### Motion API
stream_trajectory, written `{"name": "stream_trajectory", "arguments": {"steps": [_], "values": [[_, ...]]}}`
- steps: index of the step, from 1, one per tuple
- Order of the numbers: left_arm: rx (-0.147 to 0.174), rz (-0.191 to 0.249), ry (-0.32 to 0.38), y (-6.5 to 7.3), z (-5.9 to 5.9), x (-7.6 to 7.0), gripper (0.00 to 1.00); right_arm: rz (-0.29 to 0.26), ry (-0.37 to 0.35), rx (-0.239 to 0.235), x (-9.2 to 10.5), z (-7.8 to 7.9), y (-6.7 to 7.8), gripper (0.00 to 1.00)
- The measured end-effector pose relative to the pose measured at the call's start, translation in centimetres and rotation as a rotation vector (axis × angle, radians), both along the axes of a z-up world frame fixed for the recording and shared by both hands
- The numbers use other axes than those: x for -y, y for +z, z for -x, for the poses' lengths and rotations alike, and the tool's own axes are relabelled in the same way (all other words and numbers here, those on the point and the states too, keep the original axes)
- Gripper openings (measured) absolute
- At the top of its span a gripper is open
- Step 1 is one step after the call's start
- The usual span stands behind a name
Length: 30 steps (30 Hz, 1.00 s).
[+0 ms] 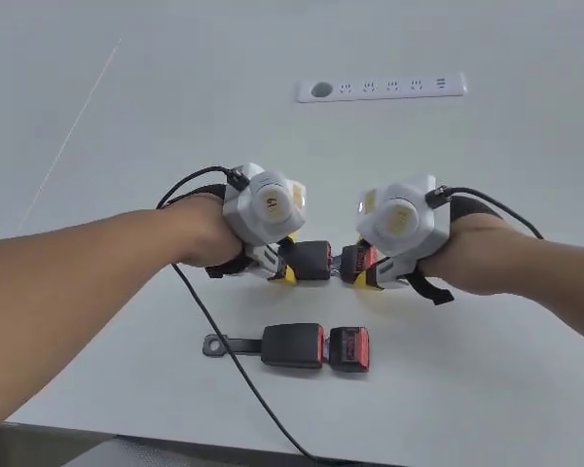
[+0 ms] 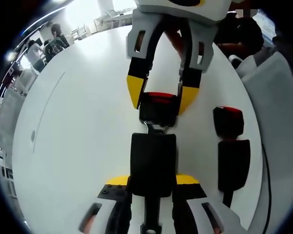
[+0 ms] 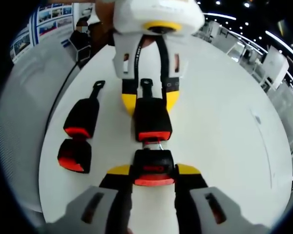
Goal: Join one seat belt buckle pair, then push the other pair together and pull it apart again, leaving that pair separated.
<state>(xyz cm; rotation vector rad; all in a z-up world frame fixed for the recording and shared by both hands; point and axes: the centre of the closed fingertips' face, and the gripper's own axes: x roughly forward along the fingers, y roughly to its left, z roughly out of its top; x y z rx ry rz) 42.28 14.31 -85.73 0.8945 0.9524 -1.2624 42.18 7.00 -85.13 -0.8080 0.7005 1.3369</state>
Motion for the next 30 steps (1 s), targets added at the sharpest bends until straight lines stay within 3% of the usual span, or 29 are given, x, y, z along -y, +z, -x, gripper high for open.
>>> {"name": "stream_trajectory", "arguments": {"steps": [7, 12, 25, 30], "values": [[-0.003, 0.008, 0.009, 0.0, 0.0, -0.1, 0.32, -0.026, 0.006, 0.003, 0.5, 0.2, 0.1, 0.32], [-0.006, 0.003, 0.014, 0.0, 0.0, -0.1, 0.32, -0.003, 0.008, 0.007, 1.8, 0.0, 0.0, 0.32], [-0.001, -0.016, 0.018, 0.3, 0.3, 0.1, 0.33, 0.055, -0.059, 0.016, 8.9, 0.9, -0.2, 0.33], [-0.013, -0.016, 0.009, 0.4, 0.4, 0.2, 0.33, 0.078, -0.084, 0.016, 11.8, 1.1, -0.1, 0.33]]}}
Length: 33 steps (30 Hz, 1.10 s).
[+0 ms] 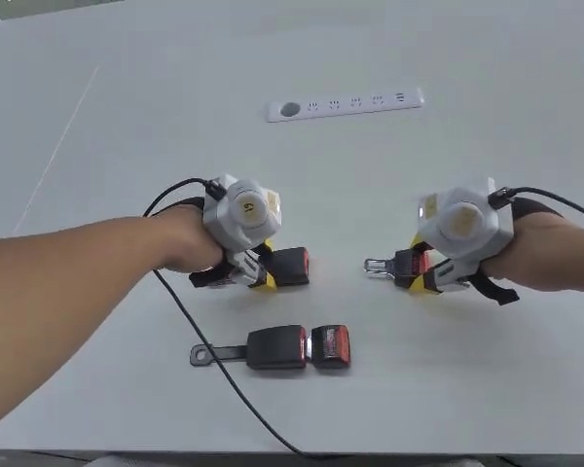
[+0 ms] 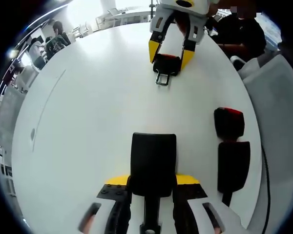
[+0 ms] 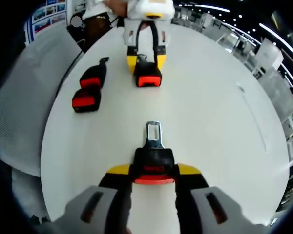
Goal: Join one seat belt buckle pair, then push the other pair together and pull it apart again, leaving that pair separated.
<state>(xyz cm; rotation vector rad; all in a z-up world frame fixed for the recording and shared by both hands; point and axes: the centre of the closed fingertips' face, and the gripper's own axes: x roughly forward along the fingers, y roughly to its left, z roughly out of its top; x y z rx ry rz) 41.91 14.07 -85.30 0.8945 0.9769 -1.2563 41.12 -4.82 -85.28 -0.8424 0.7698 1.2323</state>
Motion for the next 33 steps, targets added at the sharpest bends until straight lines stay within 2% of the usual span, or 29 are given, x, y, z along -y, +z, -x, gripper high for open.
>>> {"name": "stream_trajectory", "arguments": {"steps": [7, 12, 17, 18, 20, 22, 25, 26, 27, 28, 31, 33], "values": [[0.007, -0.019, -0.015, 0.1, 0.2, 0.2, 0.33, 0.039, -0.031, 0.002, 4.0, 0.1, -0.1, 0.33], [0.014, -0.018, -0.005, 0.1, 0.3, 0.1, 0.33, 0.062, -0.047, 0.007, 5.7, 0.7, 0.2, 0.33], [0.032, -0.026, -0.014, 0.2, 0.3, 0.2, 0.33, 0.075, -0.063, 0.011, 6.3, 1.0, 0.4, 0.34], [0.032, -0.030, 0.004, 0.2, 0.2, 0.1, 0.33, 0.078, -0.067, 0.011, 6.3, 1.1, 0.4, 0.34], [0.039, -0.030, 0.009, 0.2, 0.2, 0.1, 0.33, 0.088, -0.066, 0.034, 6.3, 1.0, 0.6, 0.36], [0.059, -0.037, -0.011, 0.2, 0.3, -0.1, 0.33, 0.104, -0.061, 0.053, 6.4, 1.0, 0.8, 0.38], [0.068, -0.050, -0.010, 0.6, 0.6, -0.7, 0.33, 0.088, -0.079, 0.072, 6.3, 1.1, 1.8, 0.38], [0.058, -0.039, 0.023, 0.9, 0.8, -1.0, 0.34, 0.082, -0.090, 0.083, 6.3, 1.1, 2.2, 0.37], [0.063, -0.034, 0.027, 1.3, 0.9, -1.2, 0.34, 0.074, -0.099, 0.088, 6.3, 1.1, 2.5, 0.38], [0.073, -0.028, 0.037, 1.7, 0.8, -1.4, 0.34, 0.062, -0.107, 0.093, 6.3, 1.3, 2.9, 0.39], [0.110, 0.035, 0.129, 3.1, 1.1, -1.6, 0.35, 0.022, -0.143, 0.100, 6.5, 2.1, 4.0, 0.40], [0.133, 0.048, 0.126, 3.7, 1.7, -1.9, 0.36, 0.005, -0.170, 0.101, 6.7, 2.6, 4.4, 0.41]]}}
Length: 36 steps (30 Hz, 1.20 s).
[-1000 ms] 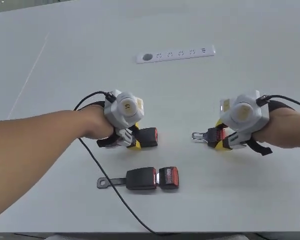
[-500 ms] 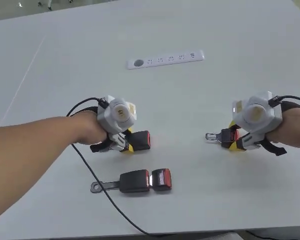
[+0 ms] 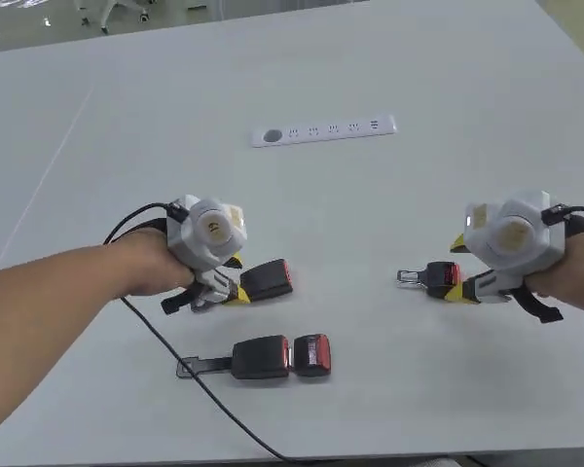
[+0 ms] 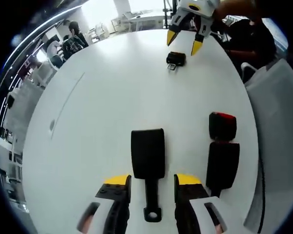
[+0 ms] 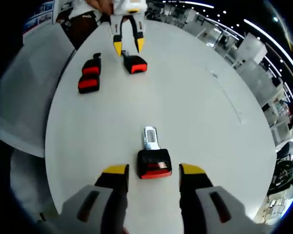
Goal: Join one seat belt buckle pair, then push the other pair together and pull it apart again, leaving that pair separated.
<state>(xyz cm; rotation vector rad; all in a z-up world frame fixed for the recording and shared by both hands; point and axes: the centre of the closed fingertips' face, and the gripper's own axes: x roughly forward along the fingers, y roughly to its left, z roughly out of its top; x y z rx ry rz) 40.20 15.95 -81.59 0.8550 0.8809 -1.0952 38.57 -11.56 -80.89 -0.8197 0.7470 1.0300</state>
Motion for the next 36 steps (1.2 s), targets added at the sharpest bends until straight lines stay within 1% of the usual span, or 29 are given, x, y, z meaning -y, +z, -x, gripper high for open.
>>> {"name": "stream_trajectory", "arguments": {"steps": [1, 2, 3, 4, 5, 6, 7, 8, 10, 11, 12, 14, 15, 16, 17, 19, 20, 21, 23, 25, 27, 28, 29, 30, 33, 34, 36], "values": [[0.018, 0.010, 0.012, 0.3, 0.2, -0.1, 0.37, -0.015, -0.017, 0.002, 0.1, 0.4, 0.2, 0.42], [0.034, 0.029, 0.032, 0.8, 0.8, -0.3, 0.38, -0.029, -0.028, 0.002, 0.1, 0.7, 0.4, 0.42], [0.047, 0.046, 0.044, 1.1, 1.1, -0.4, 0.38, -0.041, -0.044, 0.004, 0.2, 1.2, 0.6, 0.43], [0.056, 0.057, 0.059, 1.4, 1.8, -0.8, 0.39, -0.051, -0.050, 0.008, 0.2, 1.5, 0.7, 0.44], [0.057, 0.061, 0.065, 1.1, 1.8, -1.3, 0.41, -0.069, -0.064, 0.014, 0.1, 1.9, 1.0, 0.44], [0.060, 0.058, 0.080, 1.0, 2.5, -1.9, 0.44, -0.075, -0.071, 0.012, 0.1, 2.2, 1.0, 0.45], [0.059, 0.057, 0.077, 1.0, 3.2, -2.1, 0.46, -0.091, -0.083, 0.013, -0.1, 2.7, 1.2, 0.45], [0.058, 0.057, 0.075, 1.0, 4.2, -2.5, 0.47, -0.104, -0.094, 0.014, -0.2, 3.1, 1.2, 0.46], [0.062, 0.068, 0.088, 1.2, 5.4, -3.0, 0.48, -0.123, -0.111, 0.024, -0.3, 3.8, 1.5, 0.46], [0.068, 0.081, 0.103, 1.4, 5.8, -3.2, 0.50, -0.126, -0.114, 0.027, -0.3, 4.0, 1.6, 0.47], [0.074, 0.094, 0.120, 1.6, 6.1, -3.5, 0.51, -0.143, -0.127, 0.029, -0.5, 4.4, 1.8, 0.48], [0.079, 0.142, 0.192, 2.1, 6.9, -4.0, 0.54, -0.176, -0.141, 0.024, -0.9, 5.2, 2.2, 0.49], [0.079, 0.172, 0.221, 2.4, 7.5, -4.2, 0.57, -0.182, -0.146, 0.022, -0.9, 5.5, 2.4, 0.50], [0.081, 0.180, 0.229, 2.5, 7.7, -4.3, 0.59, -0.192, -0.145, 0.034, -1.0, 5.8, 2.7, 0.51], [0.094, 0.199, 0.250, 2.8, 8.1, -4.5, 0.64, -0.199, -0.147, 0.047, -1.0, 5.9, 3.0, 0.53], [0.107, 0.210, 0.278, 2.9, 8.9, -5.1, 0.70, -0.218, -0.163, 0.059, -1.1, 6.2, 3.7, 0.56], [0.107, 0.222, 0.289, 3.0, 9.2, -5.3, 0.73, -0.225, -0.170, 0.062, -1.0, 6.3, 3.9, 0.58], [0.120, 0.241, 0.317, 3.3, 9.5, -5.5, 0.75, -0.233, -0.183, 0.060, -0.9, 6.4, 4.1, 0.59], [0.130, 0.281, 0.367, 3.9, 9.9, -5.7, 0.79, -0.251, -0.203, 0.060, -0.8, 6.7, 4.5, 0.65], [0.136, 0.303, 0.383, 4.3, 10.4, -5.9, 0.84, -0.271, -0.208, 0.054, -0.8, 7.2, 4.8, 0.70], [0.143, 0.313, 0.387, 4.5, 10.9, -5.9, 0.87, -0.278, -0.218, 0.058, -0.7, 7.5, 4.9, 0.75], [0.139, 0.323, 0.394, 4.5, 11.3, -5.9, 0.90, -0.282, -0.226, 0.060, -0.5, 7.7, 4.9, 0.77], [0.136, 0.330, 0.394, 4.5, 11.5, -5.8, 0.90, -0.284, -0.229, 0.059, -0.5, 7.7, 4.9, 0.78], [0.122, 0.344, 0.400, 4.3, 11.9, -5.8, 0.90, -0.291, -0.242, 0.054, -0.4, 7.9, 4.9, 0.80], [0.137, 0.353, 0.420, 4.3, 12.2, -5.9, 0.99, -0.300, -0.262, 0.046, 0.1, 8.3, 4.6, 0.85], [0.141, 0.360, 0.427, 4.4, 12.2, -5.9, 1.00, -0.305, -0.269, 0.043, 0.2, 8.4, 4.4, 0.89], [0.164, 0.364, 0.440, 4.6, 12.1, -6.1, 1.00, -0.306, -0.286, 0.038, 0.5, 8.4, 3.9, 0.94]]}}
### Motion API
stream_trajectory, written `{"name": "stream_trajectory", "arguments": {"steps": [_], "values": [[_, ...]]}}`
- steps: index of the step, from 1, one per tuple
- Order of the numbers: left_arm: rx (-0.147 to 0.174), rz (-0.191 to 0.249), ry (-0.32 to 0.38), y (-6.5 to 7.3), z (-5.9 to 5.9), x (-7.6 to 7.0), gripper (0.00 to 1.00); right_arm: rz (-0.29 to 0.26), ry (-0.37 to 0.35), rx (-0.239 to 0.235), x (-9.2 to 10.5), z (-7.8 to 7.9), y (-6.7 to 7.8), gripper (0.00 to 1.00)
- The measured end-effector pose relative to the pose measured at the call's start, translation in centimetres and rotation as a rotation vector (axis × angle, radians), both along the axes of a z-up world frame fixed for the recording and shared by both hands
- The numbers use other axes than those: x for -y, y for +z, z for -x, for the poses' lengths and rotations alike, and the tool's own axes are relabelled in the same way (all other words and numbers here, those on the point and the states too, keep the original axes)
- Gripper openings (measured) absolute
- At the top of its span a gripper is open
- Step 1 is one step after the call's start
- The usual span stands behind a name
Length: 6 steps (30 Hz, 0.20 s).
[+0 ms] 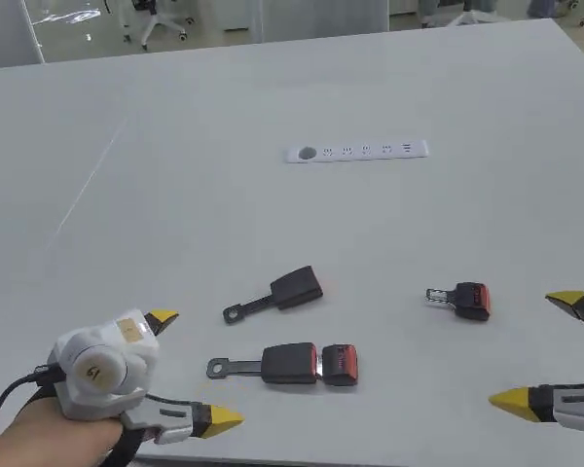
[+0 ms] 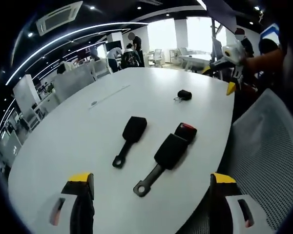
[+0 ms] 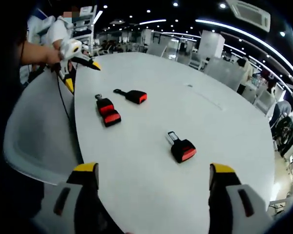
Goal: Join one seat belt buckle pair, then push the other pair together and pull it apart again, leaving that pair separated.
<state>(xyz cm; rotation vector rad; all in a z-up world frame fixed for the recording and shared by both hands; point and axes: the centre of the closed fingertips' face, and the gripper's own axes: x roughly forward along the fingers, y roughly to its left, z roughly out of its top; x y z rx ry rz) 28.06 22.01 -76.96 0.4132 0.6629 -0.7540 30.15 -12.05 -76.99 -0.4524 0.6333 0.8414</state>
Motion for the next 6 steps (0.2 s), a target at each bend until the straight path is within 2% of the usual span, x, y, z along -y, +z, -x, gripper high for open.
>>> {"name": "stream_trajectory", "arguments": {"steps": [2, 6], "values": [[0.009, 0.013, 0.011, 0.20, 0.05, -0.13, 1.00, -0.007, -0.032, -0.004, 0.36, -0.09, -0.28, 0.99], [0.003, 0.007, 0.036, -0.12, 0.33, -0.66, 1.00, -0.021, -0.063, 0.006, 0.49, -0.06, -0.09, 1.00]]}}
